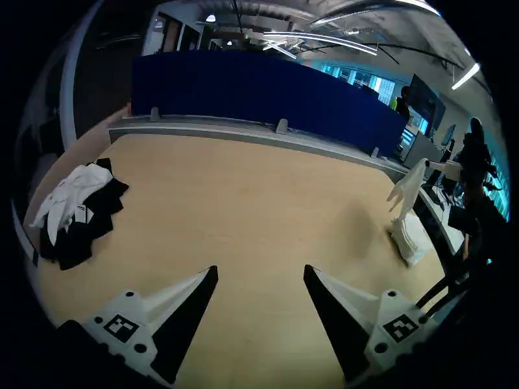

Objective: Fold towel

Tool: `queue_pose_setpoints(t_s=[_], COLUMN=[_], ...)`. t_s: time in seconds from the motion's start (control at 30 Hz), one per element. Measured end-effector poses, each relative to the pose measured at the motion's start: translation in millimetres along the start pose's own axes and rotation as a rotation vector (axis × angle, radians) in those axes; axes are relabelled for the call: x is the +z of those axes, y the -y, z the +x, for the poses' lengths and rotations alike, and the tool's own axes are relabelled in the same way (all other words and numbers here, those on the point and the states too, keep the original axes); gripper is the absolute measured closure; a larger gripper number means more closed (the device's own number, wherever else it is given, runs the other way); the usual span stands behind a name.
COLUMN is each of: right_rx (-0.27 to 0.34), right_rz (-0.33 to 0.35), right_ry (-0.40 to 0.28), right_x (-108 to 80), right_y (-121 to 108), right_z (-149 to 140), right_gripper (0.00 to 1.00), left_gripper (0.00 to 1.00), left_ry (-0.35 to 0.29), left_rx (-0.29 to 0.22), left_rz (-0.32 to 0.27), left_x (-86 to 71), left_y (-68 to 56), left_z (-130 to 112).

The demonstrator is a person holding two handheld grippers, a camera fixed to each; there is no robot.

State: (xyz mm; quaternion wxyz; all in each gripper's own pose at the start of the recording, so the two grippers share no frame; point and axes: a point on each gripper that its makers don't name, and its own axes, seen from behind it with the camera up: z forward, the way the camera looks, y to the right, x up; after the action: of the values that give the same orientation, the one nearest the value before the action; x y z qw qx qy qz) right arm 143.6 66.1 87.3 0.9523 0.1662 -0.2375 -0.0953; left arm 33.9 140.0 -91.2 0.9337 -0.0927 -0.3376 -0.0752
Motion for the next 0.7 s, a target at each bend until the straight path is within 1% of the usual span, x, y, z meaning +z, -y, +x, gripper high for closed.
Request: queue_pose_setpoints(t_s=[0.17,0.37,0.57,0.7], right_rx=[0.01,0.018,0.028,0.037], right_rz=[-0.023,-0.04,-0.047,-0.055], right_ry=[0.007,0.019,0.038,0.046], right_x=[1.7,4.0,4.9,0.1], right_y=[-23.6,-43.9,-56.6,-61.8], right_z=[-4.6,-11.4,-23.4,-32.3], right_gripper=[0.96,0.96,0.96,0.96], left_gripper=[0.02,0.02,0.02,0.02], left_ry=[0.002,0.005,0.008,0.008], left_rx=[0.005,0.017,0.026,0.032], left_rz=[0.0,0.002,0.0,-0.004], left_x=[1.0,2.9,2.7,2.7], left_y=[-5.3,-11.3,-17.7,-22.0], left_z=[1.0,1.9,1.6,2.0])
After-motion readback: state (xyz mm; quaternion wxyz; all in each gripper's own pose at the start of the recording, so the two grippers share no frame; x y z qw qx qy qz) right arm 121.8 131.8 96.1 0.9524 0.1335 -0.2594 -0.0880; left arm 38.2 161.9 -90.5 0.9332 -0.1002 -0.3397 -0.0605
